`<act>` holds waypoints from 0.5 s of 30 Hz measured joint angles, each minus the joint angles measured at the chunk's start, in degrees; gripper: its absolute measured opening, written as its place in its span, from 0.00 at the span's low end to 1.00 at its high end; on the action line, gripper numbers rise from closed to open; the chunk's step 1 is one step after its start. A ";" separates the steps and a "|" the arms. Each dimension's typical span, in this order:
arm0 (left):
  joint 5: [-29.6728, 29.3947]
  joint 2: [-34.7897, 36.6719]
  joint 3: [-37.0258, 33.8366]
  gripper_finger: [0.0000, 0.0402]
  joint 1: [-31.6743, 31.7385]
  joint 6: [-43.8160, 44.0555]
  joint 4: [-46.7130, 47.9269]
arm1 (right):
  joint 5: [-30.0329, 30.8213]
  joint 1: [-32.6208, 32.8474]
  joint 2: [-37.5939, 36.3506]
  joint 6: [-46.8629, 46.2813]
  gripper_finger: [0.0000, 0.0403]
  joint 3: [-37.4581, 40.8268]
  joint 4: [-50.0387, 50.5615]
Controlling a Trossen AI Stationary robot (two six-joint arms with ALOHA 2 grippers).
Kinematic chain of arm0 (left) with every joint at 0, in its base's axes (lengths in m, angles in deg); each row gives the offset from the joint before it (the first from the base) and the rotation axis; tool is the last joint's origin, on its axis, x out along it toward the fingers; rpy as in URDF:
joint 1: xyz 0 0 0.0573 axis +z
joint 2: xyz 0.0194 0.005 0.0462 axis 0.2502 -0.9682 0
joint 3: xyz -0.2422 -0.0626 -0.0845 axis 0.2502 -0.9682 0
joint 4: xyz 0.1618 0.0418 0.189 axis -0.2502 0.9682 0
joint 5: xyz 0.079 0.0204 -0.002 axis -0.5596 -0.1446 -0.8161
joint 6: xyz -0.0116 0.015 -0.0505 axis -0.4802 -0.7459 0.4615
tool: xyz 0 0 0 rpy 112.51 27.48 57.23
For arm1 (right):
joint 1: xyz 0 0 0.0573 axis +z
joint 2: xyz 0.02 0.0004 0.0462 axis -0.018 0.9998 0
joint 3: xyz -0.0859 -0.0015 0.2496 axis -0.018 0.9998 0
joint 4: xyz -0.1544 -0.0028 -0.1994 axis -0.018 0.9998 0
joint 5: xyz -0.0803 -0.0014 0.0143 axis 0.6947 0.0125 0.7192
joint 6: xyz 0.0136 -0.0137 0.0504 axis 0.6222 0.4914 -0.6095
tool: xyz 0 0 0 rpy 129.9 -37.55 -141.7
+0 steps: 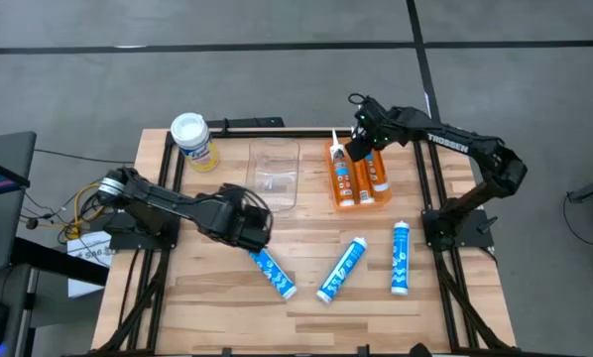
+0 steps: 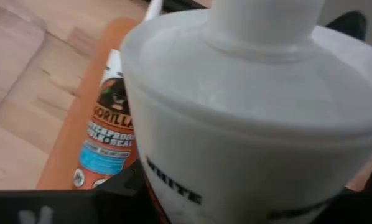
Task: Pick & place silicon tubes, Sealant and Lysol wipes
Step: Put the orange sealant into the orange bin
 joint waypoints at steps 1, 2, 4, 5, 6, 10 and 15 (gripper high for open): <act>-0.02 1.29 -1.27 0.60 -0.55 1.30 -0.18 | -0.04 -0.13 0.61 -0.05 0.44 0.15 -0.24; -0.05 2.29 -2.25 0.60 -1.02 2.53 -0.40 | 0.06 -0.29 1.25 -0.30 0.44 0.21 -0.25; -0.14 4.11 -4.18 0.59 -2.17 4.83 -0.74 | 0.57 -0.25 2.27 -1.46 0.46 0.26 -0.27; -0.15 4.92 -5.10 0.59 -2.74 5.92 -0.96 | 1.04 -0.28 2.68 -1.99 0.46 0.26 -0.31; -0.17 5.39 -5.80 0.59 -3.33 6.94 -1.22 | 1.40 -0.30 3.03 -2.53 0.47 0.25 -0.45; 0.31 6.15 -7.77 0.59 -5.56 10.43 -1.49 | 1.99 -0.23 4.91 -3.95 0.46 0.25 -0.62; 0.83 6.18 -9.26 0.59 -7.61 13.41 -2.34 | 2.77 0.04 7.67 -6.52 0.47 0.26 -0.21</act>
